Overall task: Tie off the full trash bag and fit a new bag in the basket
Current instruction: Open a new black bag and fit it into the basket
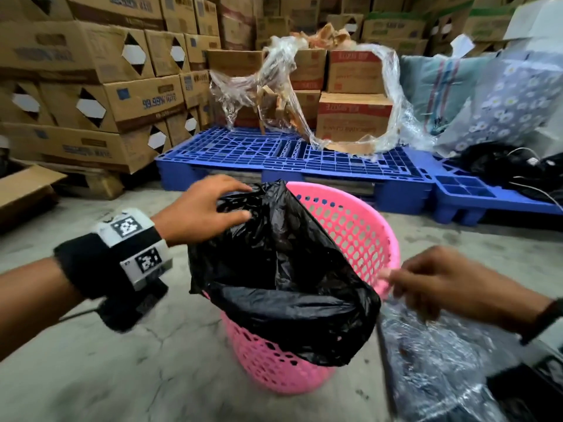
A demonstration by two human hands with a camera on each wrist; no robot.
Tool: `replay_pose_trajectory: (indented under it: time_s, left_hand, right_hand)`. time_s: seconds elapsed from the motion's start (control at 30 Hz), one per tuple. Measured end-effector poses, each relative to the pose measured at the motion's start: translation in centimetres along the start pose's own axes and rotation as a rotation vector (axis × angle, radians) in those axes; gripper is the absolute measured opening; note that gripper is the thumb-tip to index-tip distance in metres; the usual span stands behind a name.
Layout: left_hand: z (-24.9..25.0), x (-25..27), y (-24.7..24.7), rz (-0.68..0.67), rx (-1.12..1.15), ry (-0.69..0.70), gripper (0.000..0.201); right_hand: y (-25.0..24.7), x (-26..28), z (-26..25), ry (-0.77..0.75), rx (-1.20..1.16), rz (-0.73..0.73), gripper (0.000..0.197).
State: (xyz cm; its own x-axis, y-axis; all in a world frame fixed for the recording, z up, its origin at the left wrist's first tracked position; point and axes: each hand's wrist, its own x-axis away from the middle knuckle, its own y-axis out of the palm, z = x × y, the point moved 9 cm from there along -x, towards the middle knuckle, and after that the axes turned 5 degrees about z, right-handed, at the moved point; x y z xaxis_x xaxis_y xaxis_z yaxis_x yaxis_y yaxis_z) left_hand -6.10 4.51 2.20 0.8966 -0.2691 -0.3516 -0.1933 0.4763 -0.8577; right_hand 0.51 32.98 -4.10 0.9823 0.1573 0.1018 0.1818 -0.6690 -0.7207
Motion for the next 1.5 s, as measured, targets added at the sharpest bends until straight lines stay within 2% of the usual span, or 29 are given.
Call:
replay_pose_trajectory:
  time_s: [0.03,0.07,0.13,0.17,0.2,0.27,0.37,0.43,0.5,0.53,0.6,0.63,0.7,0.8,0.83,0.9,0.97,1.03,1.13,1.2,1.27,1.37,1.5]
  left_hand:
    - [2.6,1.2,0.5,-0.063,0.082,0.047,0.044]
    - [4.6,2.8,1.8,-0.19,0.128,0.082,0.045]
    - [8.3,5.9,4.7,-0.448,0.08,0.199,0.052]
    - [9.3,7.1,5.9,-0.521,0.026,0.281,0.051]
    - [10.0,7.9,6.8,-0.556,-0.036,0.363,0.046]
    - [9.9,8.3,7.5,-0.537,-0.113,0.444,0.04]
    - [7.4,8.3,7.0,-0.534,-0.177,0.454,0.042]
    - [4.2,8.4,5.8,-0.578,-0.211,0.371,0.048]
    - [1.0,8.3,4.0,-0.633,-0.281,0.287,0.06]
    - [-0.4,8.1,3.3,-0.669,-0.379,0.245,0.058]
    - [-2.4,7.1,2.0,-0.705,-0.631,0.221,0.038]
    - [-2.9,6.6,1.4,-0.708,-0.712,0.218,0.035]
    - [-2.2,5.5,1.3,-0.631,-0.679,0.208,0.043]
    - [1.7,4.5,1.1,-0.359,-0.289,0.149,0.042]
    - [2.4,4.8,1.4,-0.327,-0.181,0.099,0.045]
    - [3.5,5.9,2.8,-0.38,-0.026,-0.033,0.063]
    - [4.8,6.9,3.6,-0.417,0.05,-0.074,0.067]
    - [5.5,7.7,3.5,-0.403,0.0,-0.073,0.072]
    - [5.2,8.6,4.0,-0.414,-0.131,-0.046,0.102]
    - [4.2,9.0,4.6,-0.466,-0.137,-0.063,0.116]
    - [3.2,9.1,4.7,-0.491,-0.07,-0.081,0.115]
    - [2.2,8.8,4.2,-0.468,-0.004,-0.041,0.099]
    - [2.1,8.3,3.7,-0.479,-0.065,0.019,0.081]
  right_hand:
    - [-2.1,-0.7,-0.3,-0.109,0.126,0.125,0.017]
    - [-3.3,-1.2,-0.7,-0.196,0.216,0.198,0.018]
    - [-3.4,-2.2,-0.6,-0.309,0.342,0.16,0.048]
    - [-2.6,-2.5,-0.7,-0.36,0.394,0.11,0.055]
    - [-2.0,-2.5,-0.8,-0.429,0.445,0.095,0.054]
    - [-1.1,-2.3,-0.8,-0.535,0.522,0.127,0.039]
    - [-1.0,-1.1,-2.2,-0.549,0.537,0.175,0.027]
    - [0.0,0.2,-4.0,-0.634,0.543,0.172,0.023]
    - [2.3,1.5,-5.9,-0.708,0.536,0.099,0.025]
    - [3.5,2.0,-6.6,-0.735,0.535,0.054,0.029]
    - [4.5,2.4,-7.2,-0.725,0.539,-0.019,0.037]
    - [4.4,2.0,-7.3,-0.717,0.552,-0.02,0.04]
    - [3.2,0.7,-6.3,-0.665,0.597,0.012,0.045]
    - [0.3,-1.3,-4.3,-0.577,0.591,0.106,0.059]
    - [-0.1,-1.5,-4.0,-0.57,0.585,0.118,0.058]
    - [0.1,-1.2,-4.6,-0.616,0.581,0.139,0.05]
    - [0.9,-0.3,-5.9,-0.674,0.574,0.145,0.043]
    - [2.0,0.8,-7.2,-0.702,0.564,0.14,0.041]
    - [3.9,2.7,-8.5,-0.737,0.562,0.152,0.042]
    - [5.6,3.8,-9.6,-0.779,0.57,0.145,0.043]
    - [6.7,3.9,-9.8,-0.77,0.53,0.062,0.041]
    - [5.2,2.0,-7.6,-0.645,0.454,-0.095,0.051]
    - [2.1,1.1,-6.1,-0.652,0.487,0.013,0.048]
